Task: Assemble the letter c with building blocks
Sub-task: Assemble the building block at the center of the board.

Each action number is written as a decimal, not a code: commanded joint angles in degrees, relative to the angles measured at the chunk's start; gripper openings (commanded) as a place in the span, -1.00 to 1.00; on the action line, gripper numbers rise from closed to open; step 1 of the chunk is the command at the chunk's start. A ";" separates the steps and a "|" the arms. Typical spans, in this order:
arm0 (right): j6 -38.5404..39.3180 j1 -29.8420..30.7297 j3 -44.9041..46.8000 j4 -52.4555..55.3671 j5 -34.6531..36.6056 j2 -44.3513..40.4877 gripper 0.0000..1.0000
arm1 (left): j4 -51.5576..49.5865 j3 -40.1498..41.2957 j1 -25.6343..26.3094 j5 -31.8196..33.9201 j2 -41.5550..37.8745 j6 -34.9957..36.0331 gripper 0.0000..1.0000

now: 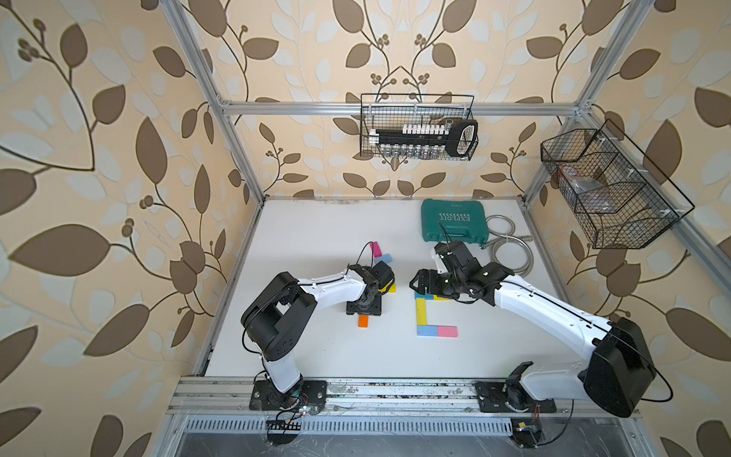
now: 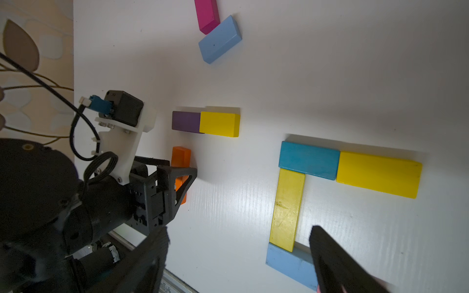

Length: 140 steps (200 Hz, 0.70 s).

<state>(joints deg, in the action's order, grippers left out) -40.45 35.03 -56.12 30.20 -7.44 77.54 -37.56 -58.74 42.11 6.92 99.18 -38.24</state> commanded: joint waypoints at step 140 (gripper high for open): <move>-0.34 -1.18 -1.26 3.87 2.16 -4.01 0.73 | 3.84 16.61 6.35 -17.61 -29.59 -19.01 0.77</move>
<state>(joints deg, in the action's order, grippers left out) -40.47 34.46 -56.12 32.18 -6.42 75.05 -39.20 -44.01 47.11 -7.92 68.95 -51.57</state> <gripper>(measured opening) 0.861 0.878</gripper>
